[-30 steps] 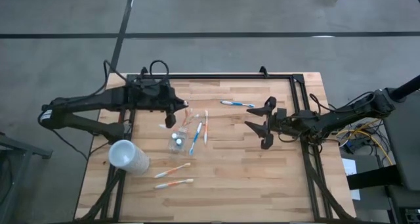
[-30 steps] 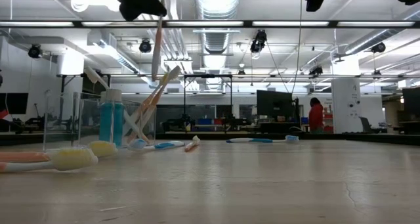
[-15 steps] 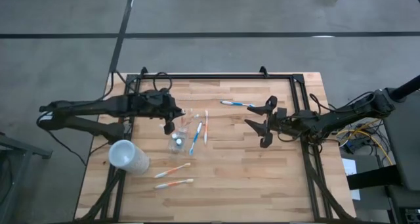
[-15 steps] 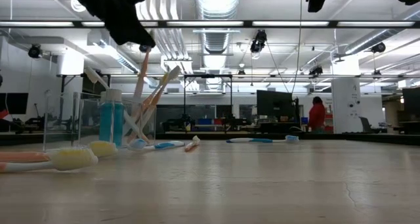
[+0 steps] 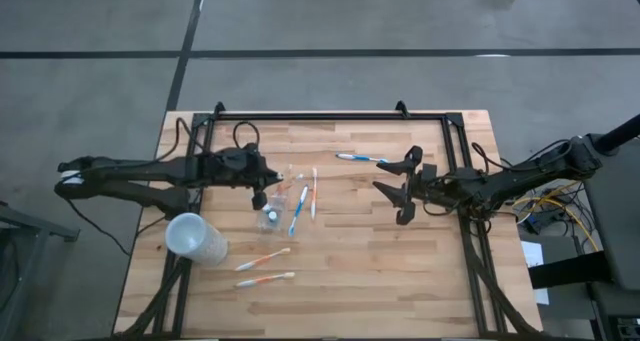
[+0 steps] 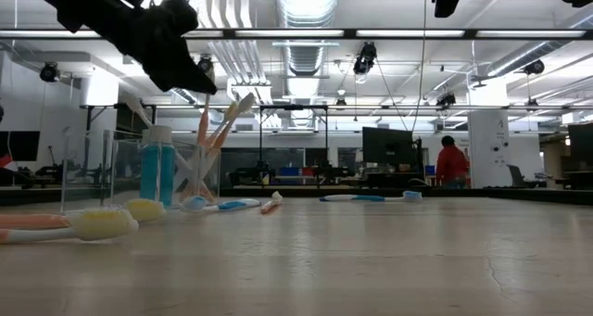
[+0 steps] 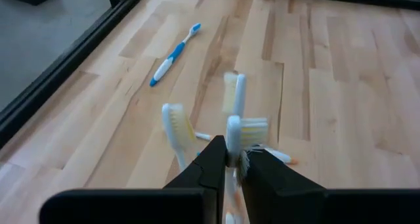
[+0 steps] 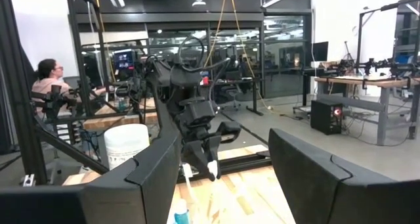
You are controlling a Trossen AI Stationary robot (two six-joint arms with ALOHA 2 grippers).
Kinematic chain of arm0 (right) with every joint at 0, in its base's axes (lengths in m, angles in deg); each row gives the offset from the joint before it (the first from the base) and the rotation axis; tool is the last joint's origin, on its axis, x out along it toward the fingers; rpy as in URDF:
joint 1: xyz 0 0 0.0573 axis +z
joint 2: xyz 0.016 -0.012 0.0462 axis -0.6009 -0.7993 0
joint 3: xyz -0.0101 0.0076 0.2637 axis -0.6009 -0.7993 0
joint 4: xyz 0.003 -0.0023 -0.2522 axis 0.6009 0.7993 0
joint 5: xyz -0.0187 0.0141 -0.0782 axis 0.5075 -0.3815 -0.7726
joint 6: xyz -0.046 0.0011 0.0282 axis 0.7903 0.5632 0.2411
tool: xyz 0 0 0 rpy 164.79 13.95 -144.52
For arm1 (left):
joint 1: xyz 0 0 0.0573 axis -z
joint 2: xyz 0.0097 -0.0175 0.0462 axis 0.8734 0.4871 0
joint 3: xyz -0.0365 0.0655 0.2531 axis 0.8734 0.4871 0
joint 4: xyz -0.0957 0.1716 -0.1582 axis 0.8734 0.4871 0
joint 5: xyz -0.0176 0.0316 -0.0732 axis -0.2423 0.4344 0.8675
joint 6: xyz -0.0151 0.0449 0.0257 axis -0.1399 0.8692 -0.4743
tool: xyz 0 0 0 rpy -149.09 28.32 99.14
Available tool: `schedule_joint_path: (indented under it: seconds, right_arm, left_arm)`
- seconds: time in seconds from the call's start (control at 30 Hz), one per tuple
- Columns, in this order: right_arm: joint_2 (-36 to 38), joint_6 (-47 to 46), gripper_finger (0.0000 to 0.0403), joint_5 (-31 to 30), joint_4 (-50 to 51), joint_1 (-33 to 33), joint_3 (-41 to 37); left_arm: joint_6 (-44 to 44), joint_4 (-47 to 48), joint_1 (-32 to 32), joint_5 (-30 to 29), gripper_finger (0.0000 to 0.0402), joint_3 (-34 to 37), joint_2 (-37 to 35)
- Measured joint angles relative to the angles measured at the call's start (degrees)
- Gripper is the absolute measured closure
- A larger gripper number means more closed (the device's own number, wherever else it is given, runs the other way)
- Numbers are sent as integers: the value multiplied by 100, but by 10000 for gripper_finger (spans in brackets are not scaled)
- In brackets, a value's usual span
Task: Pick & Place toothbrushing station
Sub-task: Put the orange toothbrush into the transparent organizer
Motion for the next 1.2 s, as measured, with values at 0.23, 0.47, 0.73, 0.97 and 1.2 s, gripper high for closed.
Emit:
schedule_joint_path:
  seconds: [0.23,0.47,0.73,0.97,1.2]
  right_arm:
    - [0,0,174,0,2,-2,0]
    - [0,2,174,2,2,-4,0]
    - [0,6,174,2,2,-4,0]
    - [0,17,174,4,4,-3,0]
    - [0,17,174,4,4,-2,0]
  left_arm:
    - [-92,-40,-1,-2,365,141,0]
    - [-147,-85,2,-68,364,151,-4]
    - [-760,-55,-1,-348,315,152,-4]
    - [-980,-47,2,-515,251,142,-4]
    - [-718,30,2,-424,219,-286,-7]
